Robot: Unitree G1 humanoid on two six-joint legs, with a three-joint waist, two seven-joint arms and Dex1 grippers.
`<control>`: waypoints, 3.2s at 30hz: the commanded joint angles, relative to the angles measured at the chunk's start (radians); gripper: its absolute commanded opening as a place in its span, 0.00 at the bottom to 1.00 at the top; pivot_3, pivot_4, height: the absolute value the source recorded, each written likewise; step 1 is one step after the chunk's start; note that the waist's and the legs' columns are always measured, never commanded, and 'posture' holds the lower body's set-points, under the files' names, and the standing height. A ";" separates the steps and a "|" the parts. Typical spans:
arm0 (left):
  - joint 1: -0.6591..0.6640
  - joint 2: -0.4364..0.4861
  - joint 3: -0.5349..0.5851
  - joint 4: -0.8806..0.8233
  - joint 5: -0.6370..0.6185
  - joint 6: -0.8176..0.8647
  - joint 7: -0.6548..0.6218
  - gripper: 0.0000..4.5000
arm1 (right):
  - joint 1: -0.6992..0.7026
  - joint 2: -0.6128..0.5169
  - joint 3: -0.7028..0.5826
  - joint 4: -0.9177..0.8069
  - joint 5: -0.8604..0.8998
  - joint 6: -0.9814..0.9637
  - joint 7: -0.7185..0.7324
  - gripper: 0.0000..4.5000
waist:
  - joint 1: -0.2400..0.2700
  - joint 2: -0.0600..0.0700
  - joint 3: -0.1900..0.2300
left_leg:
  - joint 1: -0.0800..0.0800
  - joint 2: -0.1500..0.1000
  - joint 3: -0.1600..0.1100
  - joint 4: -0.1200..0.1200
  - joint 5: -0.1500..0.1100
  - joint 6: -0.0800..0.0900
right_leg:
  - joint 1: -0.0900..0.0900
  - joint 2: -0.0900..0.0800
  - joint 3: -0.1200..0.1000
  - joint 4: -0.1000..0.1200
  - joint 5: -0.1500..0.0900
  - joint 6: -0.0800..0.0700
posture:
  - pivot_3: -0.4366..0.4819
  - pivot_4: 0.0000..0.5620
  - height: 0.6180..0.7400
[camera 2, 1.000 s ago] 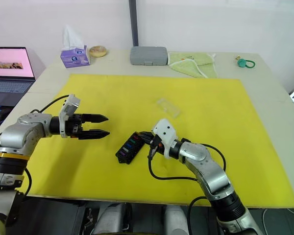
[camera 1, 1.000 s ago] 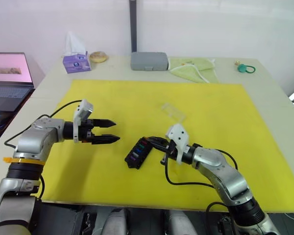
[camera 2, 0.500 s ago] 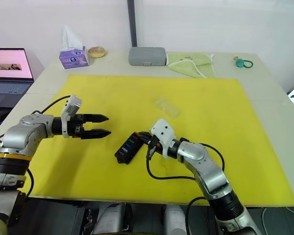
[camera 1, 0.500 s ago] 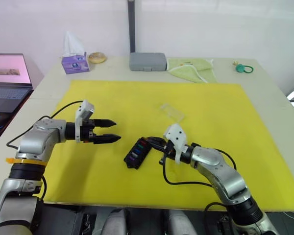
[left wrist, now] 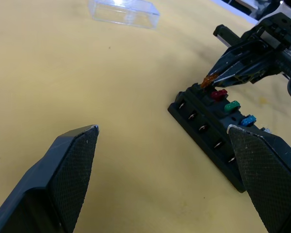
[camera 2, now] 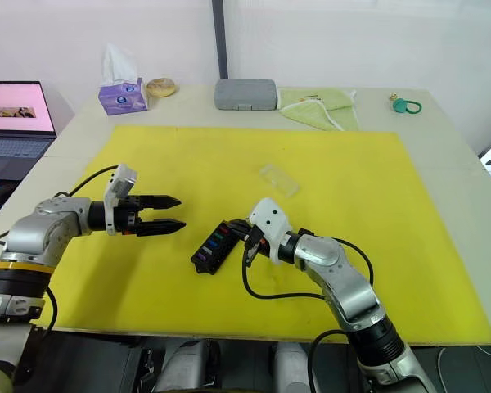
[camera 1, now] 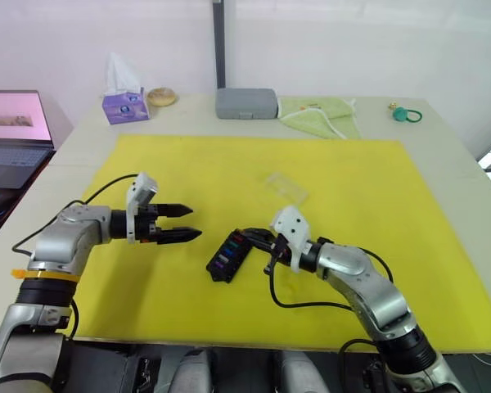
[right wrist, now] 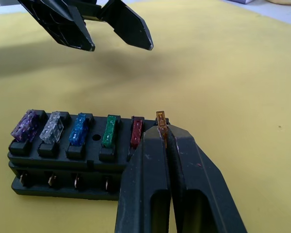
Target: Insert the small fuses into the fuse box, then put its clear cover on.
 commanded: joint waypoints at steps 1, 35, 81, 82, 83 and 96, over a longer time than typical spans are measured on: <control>-0.006 0.004 0.034 -0.016 -0.014 -0.006 0.003 0.99 | 0.019 -0.007 0.034 0.021 -0.016 0.027 0.016 0.00 | -0.001 0.000 0.000 | 0.000 0.000 0.000 0.000 0.000 0.000 | 0.000 0.000 0.000 0.000 0.000 0.000 | 0.48 0.27 0.97; -0.012 0.010 0.038 -0.016 -0.014 0.002 0.008 1.00 | 0.062 -0.016 -0.182 -0.072 0.154 0.101 0.022 0.54 | 0.004 0.000 0.000 | 0.005 0.000 0.001 -0.001 0.000 0.000 | 0.004 0.000 0.001 0.000 0.000 -0.001 | 0.48 0.27 0.97; 0.010 0.004 0.037 -0.039 -0.015 -0.002 0.033 1.00 | -0.091 0.094 -0.390 0.173 0.443 0.628 -0.218 0.54 | 0.003 -0.001 0.000 | 0.005 0.000 0.001 -0.001 0.000 0.000 | 0.005 -0.001 0.001 0.000 0.000 -0.001 | 0.48 0.27 0.97; 0.011 0.001 0.036 -0.039 -0.014 -0.002 0.035 1.00 | -0.098 0.109 -0.395 0.175 0.456 0.633 -0.219 0.54 | 0.002 -0.001 0.000 | 0.005 0.000 0.001 -0.001 0.000 0.000 | 0.005 -0.001 0.001 0.000 0.000 -0.001 | 0.48 0.27 0.97; 0.009 -0.002 0.034 -0.040 -0.014 -0.002 0.036 1.00 | -0.107 0.123 -0.400 0.182 0.467 0.639 -0.223 0.54 | 0.002 -0.001 0.000 | 0.005 0.000 0.001 -0.001 0.000 0.000 | 0.005 -0.001 0.001 0.000 0.000 -0.001 | 0.48 0.27 0.97; 0.030 0.013 0.035 -0.058 0.001 -0.008 0.034 1.00 | -0.175 0.229 -0.508 0.301 0.549 0.737 -0.302 0.54 | -0.020 -0.001 0.000 | 0.007 0.002 0.001 -0.001 0.000 0.000 | 0.005 0.000 0.002 0.002 0.000 -0.001 | 0.48 0.27 0.97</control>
